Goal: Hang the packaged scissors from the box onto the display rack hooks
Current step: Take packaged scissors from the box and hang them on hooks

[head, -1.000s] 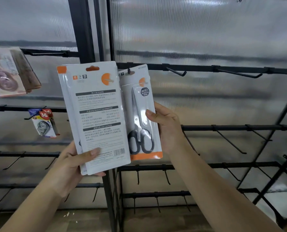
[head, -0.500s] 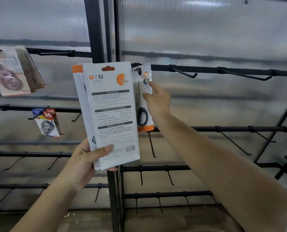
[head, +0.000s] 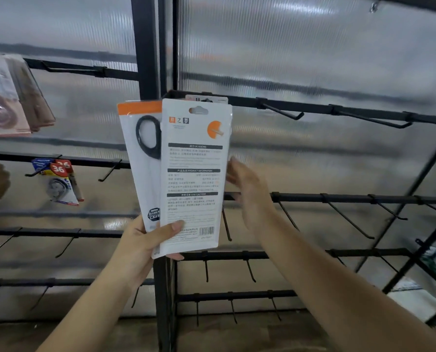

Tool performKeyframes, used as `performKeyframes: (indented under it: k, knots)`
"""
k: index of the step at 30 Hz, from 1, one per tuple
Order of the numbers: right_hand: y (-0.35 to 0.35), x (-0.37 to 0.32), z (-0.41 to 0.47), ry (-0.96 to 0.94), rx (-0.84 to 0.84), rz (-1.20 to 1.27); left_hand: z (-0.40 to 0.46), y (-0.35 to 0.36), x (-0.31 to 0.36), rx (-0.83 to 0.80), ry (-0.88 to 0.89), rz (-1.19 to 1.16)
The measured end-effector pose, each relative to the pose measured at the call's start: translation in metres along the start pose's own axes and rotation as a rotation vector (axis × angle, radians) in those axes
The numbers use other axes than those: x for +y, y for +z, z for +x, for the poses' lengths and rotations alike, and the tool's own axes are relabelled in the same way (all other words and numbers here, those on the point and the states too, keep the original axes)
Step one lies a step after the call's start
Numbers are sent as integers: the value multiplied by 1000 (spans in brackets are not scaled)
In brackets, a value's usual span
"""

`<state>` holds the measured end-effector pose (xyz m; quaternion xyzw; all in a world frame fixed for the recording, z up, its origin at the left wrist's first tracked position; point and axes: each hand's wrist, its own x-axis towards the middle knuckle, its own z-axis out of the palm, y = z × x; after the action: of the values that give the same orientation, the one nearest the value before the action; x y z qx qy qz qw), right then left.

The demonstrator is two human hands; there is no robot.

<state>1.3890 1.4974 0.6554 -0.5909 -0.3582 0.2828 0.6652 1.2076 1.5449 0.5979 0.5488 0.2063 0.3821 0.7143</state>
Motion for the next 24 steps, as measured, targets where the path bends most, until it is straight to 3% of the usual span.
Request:
performKeyframes:
  k: [6,11,16,24]
  knots:
    - [-32,12,-49,-39,-234,-41,0,19,-13,12,5,-2]
    - [-49,17,-51,-120,-160,-44,-3,41,-21,32,12,-38]
    - [-85,17,-57,-320,-43,16,-2,66,-22,99,52,-72]
    - [-99,34,-58,-596,39,-215,-10,120,-43,144,72,27]
